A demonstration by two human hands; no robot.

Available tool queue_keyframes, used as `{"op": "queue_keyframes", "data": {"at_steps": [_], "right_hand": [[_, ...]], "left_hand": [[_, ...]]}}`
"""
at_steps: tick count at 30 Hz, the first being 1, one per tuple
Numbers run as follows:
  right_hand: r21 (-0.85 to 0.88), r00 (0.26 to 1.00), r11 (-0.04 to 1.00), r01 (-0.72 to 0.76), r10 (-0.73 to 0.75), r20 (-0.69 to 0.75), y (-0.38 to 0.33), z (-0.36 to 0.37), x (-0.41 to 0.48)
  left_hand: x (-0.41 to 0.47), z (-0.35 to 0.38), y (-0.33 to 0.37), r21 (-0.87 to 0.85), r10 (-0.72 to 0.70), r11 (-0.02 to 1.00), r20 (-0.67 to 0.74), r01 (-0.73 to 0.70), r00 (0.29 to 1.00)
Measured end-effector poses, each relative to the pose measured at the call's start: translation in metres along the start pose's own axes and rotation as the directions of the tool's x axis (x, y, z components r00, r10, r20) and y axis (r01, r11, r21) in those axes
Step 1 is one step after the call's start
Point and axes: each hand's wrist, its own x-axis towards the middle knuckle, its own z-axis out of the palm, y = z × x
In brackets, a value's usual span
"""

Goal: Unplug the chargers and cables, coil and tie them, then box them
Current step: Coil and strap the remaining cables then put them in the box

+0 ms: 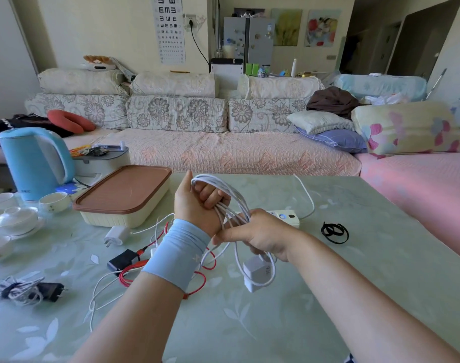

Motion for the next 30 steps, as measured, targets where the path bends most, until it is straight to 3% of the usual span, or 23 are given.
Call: {"op": "queue_keyframes", "data": {"at_steps": [3,6,8,12,15,20,26,30], "right_hand": [[-0.071,0.999,0.997,-0.043,0.042,-0.026,0.0,-0.006,0.002],[-0.231,0.992,0.967,-0.105,0.086,-0.091,0.006,-0.016,0.008],[-0.357,0.989,0.924,-0.137,0.107,-0.103,0.009,-0.02,0.01],[-0.385,0.984,0.908,-0.165,0.18,0.004,0.006,-0.022,0.006],[-0.296,0.952,0.944,-0.146,0.215,0.216,-0.002,-0.018,-0.001],[-0.257,0.932,0.957,-0.133,0.209,0.295,-0.001,-0.012,-0.004],[-0.231,0.878,0.97,-0.077,0.175,0.445,0.003,-0.012,-0.007],[-0.124,0.867,0.991,-0.044,0.1,0.488,0.006,-0.015,-0.007]], "left_hand": [[0.004,0.0,0.009,0.233,-0.044,0.972,0.012,0.04,0.999],[0.004,-0.001,0.011,0.509,-0.002,0.86,-0.082,0.044,0.997],[0.001,-0.001,0.009,0.603,0.042,0.797,-0.123,0.041,0.991],[-0.001,0.001,0.008,0.674,0.148,0.739,-0.174,0.008,0.974],[-0.002,0.0,0.012,0.686,0.234,0.728,-0.221,-0.02,0.947],[-0.004,-0.004,0.017,0.644,0.281,0.764,-0.282,-0.036,0.917],[-0.001,-0.011,0.026,0.804,0.435,0.586,-0.203,-0.104,0.877],[0.003,-0.018,0.03,0.858,0.505,0.504,-0.205,-0.094,0.838]]}}
